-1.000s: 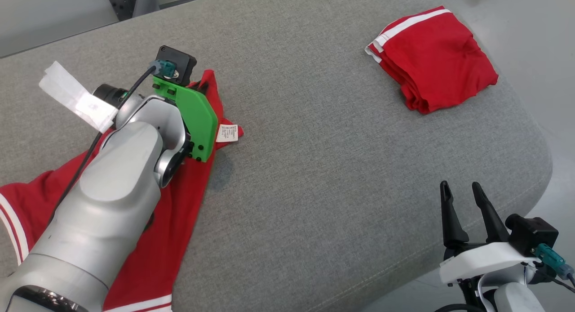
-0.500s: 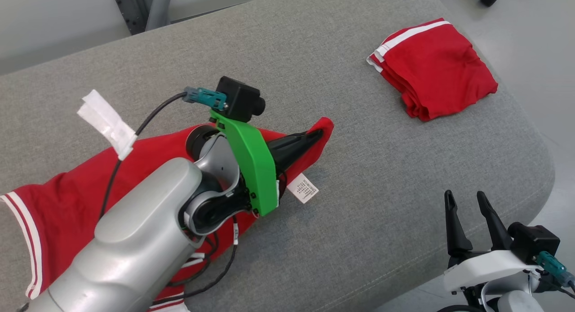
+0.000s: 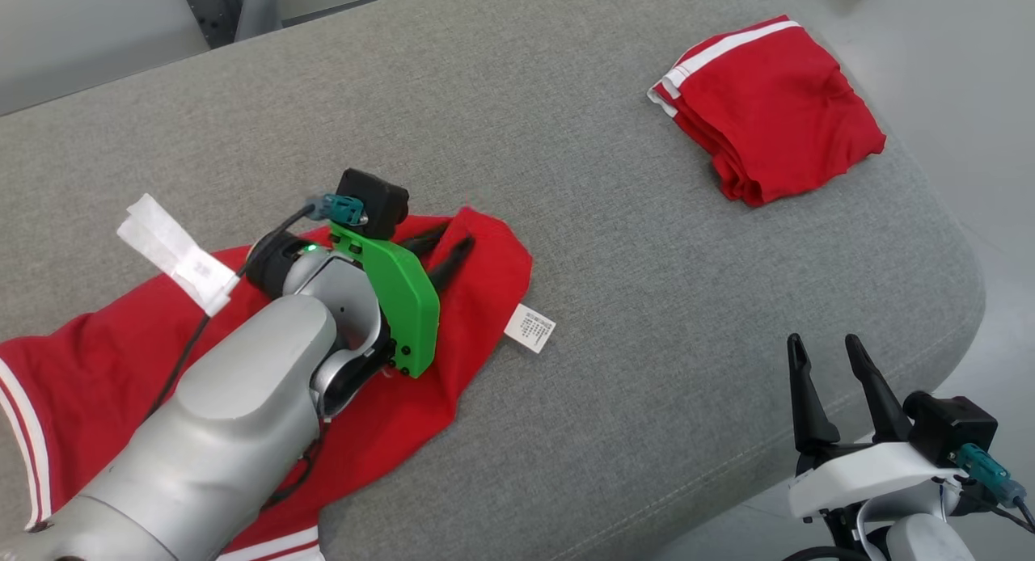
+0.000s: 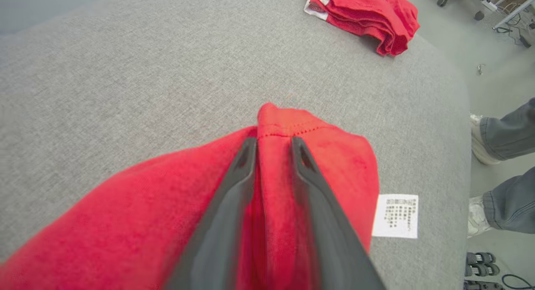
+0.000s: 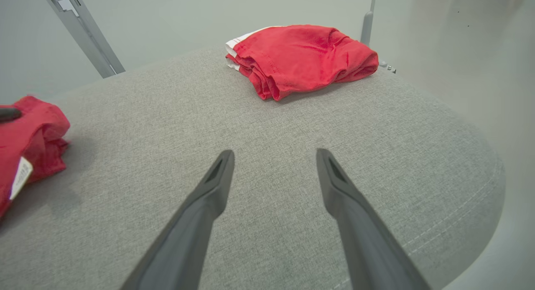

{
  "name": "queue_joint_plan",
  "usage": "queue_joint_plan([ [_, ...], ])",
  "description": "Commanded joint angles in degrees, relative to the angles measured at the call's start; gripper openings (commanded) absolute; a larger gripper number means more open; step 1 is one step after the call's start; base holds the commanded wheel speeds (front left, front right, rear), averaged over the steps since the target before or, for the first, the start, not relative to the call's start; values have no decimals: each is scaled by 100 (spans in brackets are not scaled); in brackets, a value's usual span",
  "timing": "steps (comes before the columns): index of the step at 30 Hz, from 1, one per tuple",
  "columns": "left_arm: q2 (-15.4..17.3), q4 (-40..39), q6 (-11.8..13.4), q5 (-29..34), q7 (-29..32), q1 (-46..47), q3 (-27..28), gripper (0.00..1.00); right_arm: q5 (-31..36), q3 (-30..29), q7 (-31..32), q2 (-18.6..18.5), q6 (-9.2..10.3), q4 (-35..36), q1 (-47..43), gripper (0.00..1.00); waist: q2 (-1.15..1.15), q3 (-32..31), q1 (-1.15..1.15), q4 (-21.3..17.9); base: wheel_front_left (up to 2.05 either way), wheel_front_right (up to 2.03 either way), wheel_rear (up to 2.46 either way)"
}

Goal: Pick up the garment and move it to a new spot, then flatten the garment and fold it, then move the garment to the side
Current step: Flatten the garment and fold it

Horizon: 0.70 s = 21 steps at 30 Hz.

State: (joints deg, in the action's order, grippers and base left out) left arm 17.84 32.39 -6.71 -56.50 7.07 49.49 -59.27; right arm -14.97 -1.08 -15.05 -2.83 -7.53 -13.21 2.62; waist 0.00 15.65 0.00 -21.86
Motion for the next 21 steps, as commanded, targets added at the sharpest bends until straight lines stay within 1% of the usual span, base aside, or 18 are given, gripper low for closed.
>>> queue_joint_plan([
  [1,-50,222,22,240,-83,120,-120,100,-41,-18,-15,-12,9,4,26,100,0,13,0,-48,0,0,0],
  [5,-55,881,173,873,-458,359,-432,100,-48,-79,-15,-10,9,17,-68,100,0,16,0,-37,0,0,0],
  [7,-124,1135,207,996,-647,399,-506,100,-49,-107,-15,-12,9,16,-103,100,0,6,0,-11,0,0,0],
  [9,-209,1337,166,1136,-778,395,-618,100,-66,-120,-16,-12,9,2,-98,100,0,-5,0,18,0,0,0],
  [14,-406,1680,41,1210,-997,252,-805,100,-70,-98,-15,-12,9,-4,8,100,0,-18,0,90,0,0,0],
  [19,-731,1829,-58,1322,-1280,165,-1103,100,-40,-117,-15,-12,9,-5,54,100,0,-12,0,131,0,0,0],
  [21,-762,1856,-68,1365,-1313,148,-1150,100,-35,-114,-15,-12,9,-9,59,100,0,-11,0,128,0,0,0],
])
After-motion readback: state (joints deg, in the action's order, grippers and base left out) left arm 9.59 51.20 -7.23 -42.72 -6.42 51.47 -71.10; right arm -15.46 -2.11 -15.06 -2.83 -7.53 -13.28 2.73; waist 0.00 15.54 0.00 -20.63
